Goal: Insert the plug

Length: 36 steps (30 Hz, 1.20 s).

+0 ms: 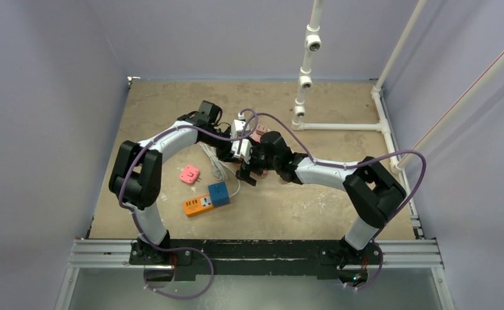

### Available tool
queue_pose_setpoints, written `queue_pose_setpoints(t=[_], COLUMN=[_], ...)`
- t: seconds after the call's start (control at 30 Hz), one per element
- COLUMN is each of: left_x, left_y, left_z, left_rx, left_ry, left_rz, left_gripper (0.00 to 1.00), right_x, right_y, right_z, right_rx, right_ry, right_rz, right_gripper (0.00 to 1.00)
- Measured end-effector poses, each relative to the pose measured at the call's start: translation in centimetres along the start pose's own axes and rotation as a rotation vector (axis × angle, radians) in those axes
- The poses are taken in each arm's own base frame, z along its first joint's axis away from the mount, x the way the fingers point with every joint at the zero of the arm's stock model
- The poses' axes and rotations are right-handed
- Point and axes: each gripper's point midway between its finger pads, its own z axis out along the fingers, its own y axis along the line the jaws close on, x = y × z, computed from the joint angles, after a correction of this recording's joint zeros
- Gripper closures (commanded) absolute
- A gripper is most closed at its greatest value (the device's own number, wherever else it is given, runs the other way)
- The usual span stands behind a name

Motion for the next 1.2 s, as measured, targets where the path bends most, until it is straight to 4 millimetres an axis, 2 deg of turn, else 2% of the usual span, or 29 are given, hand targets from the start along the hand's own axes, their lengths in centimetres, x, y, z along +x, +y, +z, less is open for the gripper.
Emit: queue_pose_setpoints(t=[0.17,0.4,0.53,0.7,0.8,0.9,0.97,1.1,1.2], left_x=[0.2,0.1,-0.5,-0.7,-0.8,-1.0,-1.1,-1.2,-1.3], left_y=[0.1,0.2,0.5,0.6,0.7,0.7,0.8,0.9,0.9], left_z=[0.0,0.0,-0.1,-0.1,-0.1,-0.1,-0.1,-0.1,-0.1], left_rx=[-0.005,-0.005,-0.011,-0.014,-0.016,-0.016,-0.018,-0.021,-0.020], left_ry=[0.010,0.009,0.001,-0.002,-0.005,-0.009,-0.013,-0.016,-0.018], left_rz=[-0.004,-0.011,-0.002,0.000,-0.002,-0.014,-0.012,-0.010,-0.008], left_gripper=[0.71,0.72,0.72,0.72,0.72,0.72,0.72,0.72,0.72], right_x=[0.2,0.1,-2.1,-6.8,-8.7,-8.5,-7.8,-7.2,-5.6], right_y=[-0.3,-2.8,-4.1,-6.3,-8.7,-11.2,-11.8,-10.5,-9.1], right_z=[0.0,-1.0,-3.2,-7.0,-9.5,-11.3,-11.6,-11.0,-10.5], right_rx=[0.026,0.188,0.279,0.399,0.455,0.476,0.471,0.392,0.380], right_ry=[0.013,0.026,-0.033,-0.201,-0.310,-0.373,-0.393,-0.429,-0.434], right_rz=[0.031,0.097,0.114,0.167,0.247,0.339,0.399,0.516,0.649], right_gripper=[0.01,0.01,0.01,0.01,0.01,0.01,0.01,0.01,0.01])
